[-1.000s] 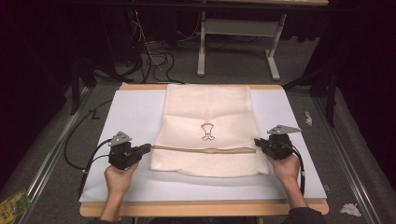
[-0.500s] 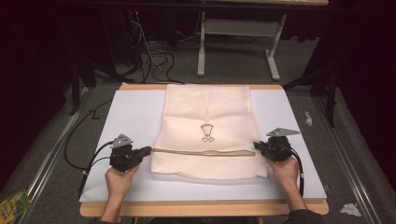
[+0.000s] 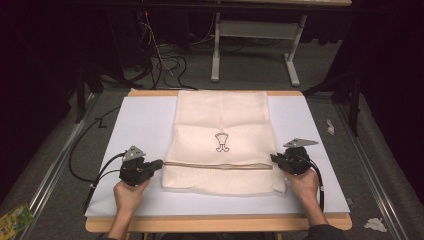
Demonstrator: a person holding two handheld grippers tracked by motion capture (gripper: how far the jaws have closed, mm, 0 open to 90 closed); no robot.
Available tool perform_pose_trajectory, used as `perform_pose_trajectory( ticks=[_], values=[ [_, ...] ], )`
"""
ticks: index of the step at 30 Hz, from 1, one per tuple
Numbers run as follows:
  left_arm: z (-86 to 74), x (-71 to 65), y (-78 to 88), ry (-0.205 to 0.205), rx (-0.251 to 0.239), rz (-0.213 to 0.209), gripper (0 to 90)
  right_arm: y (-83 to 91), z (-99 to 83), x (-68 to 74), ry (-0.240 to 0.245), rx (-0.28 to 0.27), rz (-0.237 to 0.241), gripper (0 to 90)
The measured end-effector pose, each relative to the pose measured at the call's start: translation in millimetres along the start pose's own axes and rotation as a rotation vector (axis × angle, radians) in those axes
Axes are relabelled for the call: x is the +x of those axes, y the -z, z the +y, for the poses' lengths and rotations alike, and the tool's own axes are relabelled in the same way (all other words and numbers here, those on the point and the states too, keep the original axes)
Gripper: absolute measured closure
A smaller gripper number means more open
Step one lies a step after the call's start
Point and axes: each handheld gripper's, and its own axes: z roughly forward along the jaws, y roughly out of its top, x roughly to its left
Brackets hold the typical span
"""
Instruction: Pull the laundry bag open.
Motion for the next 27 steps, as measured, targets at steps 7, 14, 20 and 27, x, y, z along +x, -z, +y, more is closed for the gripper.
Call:
perform_pose_trajectory(
  ticks=[7,14,20,27],
  values=[
    [-1.5,-1.6,-2.6,-0.005,0.015,0.009,86.0,-1.3,-0.9,-1.6,-0.004,0.004,-0.008,74.3],
    [-0.3,-1.1,-0.1,-0.003,-0.009,0.004,81.7,1.0,0.2,-1.9,-0.008,-0.007,-0.035,60.2],
    [6.1,-4.4,7.4,-0.033,-0.045,0.025,73.2,15.0,0.1,-3.1,-0.023,-0.076,-0.065,54.8],
    [14.6,-1.1,25.0,-0.028,-0.125,0.074,60.2,37.8,1.6,-7.4,-0.034,-0.16,-0.074,53.6]
  ],
)
